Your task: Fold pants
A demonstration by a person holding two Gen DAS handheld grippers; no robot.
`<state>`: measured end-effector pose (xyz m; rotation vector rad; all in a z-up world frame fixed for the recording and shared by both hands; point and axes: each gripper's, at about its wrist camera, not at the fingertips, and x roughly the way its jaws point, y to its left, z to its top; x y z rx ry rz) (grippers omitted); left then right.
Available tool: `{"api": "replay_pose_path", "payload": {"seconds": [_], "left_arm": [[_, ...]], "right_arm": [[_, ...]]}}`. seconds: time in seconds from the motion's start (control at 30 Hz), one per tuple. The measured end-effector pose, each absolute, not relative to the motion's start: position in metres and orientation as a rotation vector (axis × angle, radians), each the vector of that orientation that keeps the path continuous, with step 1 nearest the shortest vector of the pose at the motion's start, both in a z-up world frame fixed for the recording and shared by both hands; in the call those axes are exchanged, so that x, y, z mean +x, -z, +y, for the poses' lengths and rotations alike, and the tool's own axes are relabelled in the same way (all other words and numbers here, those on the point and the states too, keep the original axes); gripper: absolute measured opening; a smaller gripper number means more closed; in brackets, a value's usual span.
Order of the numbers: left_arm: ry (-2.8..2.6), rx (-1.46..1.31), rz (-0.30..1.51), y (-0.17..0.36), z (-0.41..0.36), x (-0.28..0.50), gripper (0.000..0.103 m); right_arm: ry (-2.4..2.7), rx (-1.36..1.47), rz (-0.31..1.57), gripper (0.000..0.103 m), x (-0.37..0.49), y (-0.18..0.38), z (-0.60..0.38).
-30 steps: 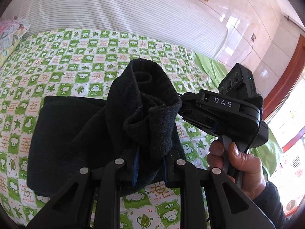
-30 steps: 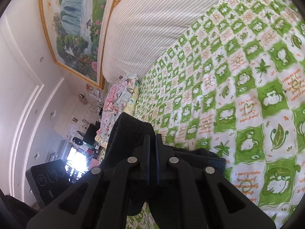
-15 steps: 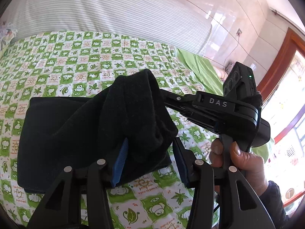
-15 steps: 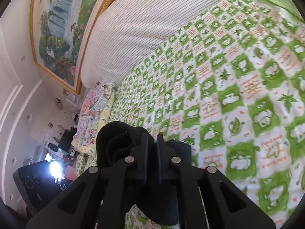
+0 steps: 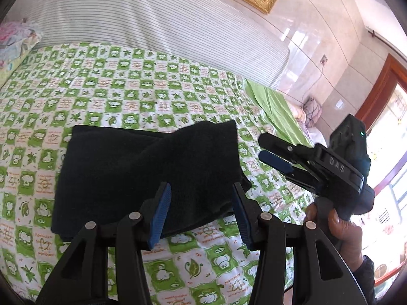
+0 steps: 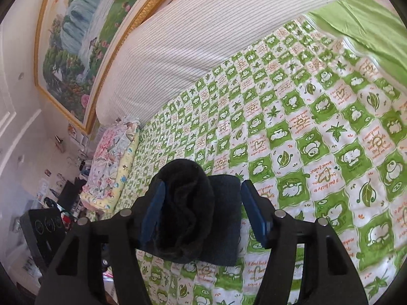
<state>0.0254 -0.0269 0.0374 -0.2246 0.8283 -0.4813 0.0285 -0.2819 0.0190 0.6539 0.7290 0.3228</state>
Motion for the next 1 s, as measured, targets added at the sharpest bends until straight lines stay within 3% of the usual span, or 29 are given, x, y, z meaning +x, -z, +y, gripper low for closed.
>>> {"api": "replay_pose_path", "payload": {"seconds": [0.53, 1.0], "left_arm": [[0.373, -0.271, 0.812, -0.038, 0.024, 0.028, 0.052], [0.291, -0.265, 0.858, -0.02, 0.054, 0.045, 0.055]], "right_arm": [[-0.243, 0.384, 0.77, 0.068, 0.018, -0.04, -0.221], [-0.176, 0.32, 0.843, 0.073, 0.028, -0.021, -0.207]]}}
